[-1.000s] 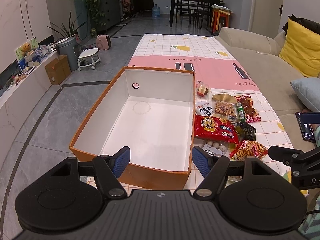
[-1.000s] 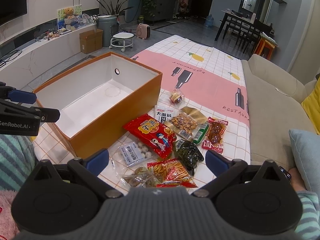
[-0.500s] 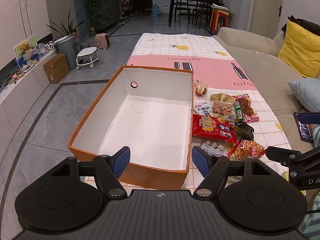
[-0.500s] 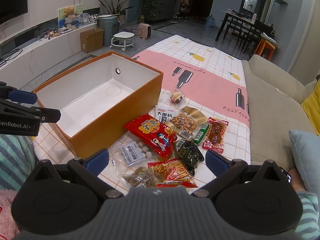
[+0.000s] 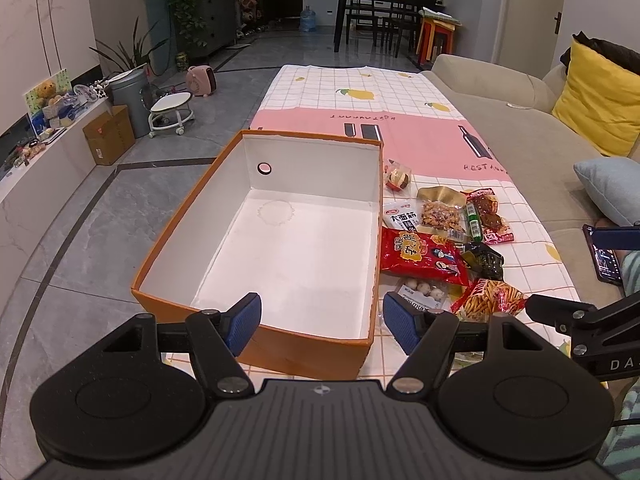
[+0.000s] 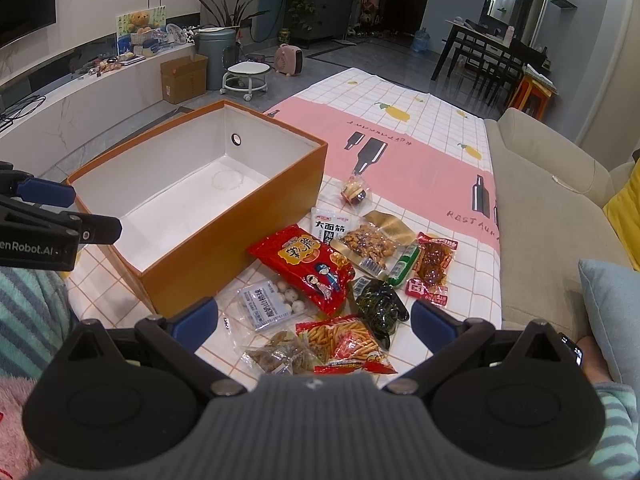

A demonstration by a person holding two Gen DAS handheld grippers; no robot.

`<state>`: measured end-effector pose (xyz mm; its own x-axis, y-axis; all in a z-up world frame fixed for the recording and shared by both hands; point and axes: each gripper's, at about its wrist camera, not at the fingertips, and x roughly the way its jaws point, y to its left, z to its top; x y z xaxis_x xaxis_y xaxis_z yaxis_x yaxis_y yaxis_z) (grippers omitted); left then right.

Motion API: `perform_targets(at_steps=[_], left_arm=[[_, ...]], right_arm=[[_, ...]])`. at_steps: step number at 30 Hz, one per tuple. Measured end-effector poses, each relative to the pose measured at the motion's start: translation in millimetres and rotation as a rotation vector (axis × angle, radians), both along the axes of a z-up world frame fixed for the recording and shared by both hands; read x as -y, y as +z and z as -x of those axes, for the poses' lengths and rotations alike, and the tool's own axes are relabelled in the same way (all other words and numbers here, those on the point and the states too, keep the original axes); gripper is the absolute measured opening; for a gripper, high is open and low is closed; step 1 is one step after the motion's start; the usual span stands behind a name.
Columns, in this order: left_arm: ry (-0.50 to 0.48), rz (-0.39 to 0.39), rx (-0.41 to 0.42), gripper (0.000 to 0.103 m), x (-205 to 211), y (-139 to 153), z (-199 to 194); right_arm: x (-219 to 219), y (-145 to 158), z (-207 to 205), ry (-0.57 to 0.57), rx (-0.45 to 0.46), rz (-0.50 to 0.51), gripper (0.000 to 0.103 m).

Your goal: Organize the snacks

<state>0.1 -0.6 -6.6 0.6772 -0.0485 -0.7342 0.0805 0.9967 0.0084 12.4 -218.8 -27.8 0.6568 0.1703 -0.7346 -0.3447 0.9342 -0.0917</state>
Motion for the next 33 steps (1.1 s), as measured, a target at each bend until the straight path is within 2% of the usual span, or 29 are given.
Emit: perform_targets(at_steps=[20, 24, 28, 29, 30, 33], left_arm=[[-0.005, 0.016, -0.009, 0.082, -1, 1, 0], [-0.010, 0.043, -0.027, 0.067, -2, 0, -1], [-0.041, 0.083, -0.028, 0.052, 0, 1, -2], [-0.059, 0.095, -0.031, 0.051, 1, 1, -3], [-0.082, 0.103, -0.036, 0.050, 4, 1, -3], [-0.172, 0.122, -0.048, 0.050, 17, -1, -5]], right_arm=[[-1, -2, 0, 0.003, -0.005, 0.004, 0.099], [0, -5, 0, 0.011, -0.003, 0.003, 0.099], [11, -8, 0, 0.015, 0.021, -0.050, 0.098], [14, -10, 0, 0.011, 0.022, -0.057, 0.097], [17, -12, -2, 0.009, 0.019, -0.060, 0.091], [26, -23, -8, -0.013, -0.002, -0.055, 0.089]])
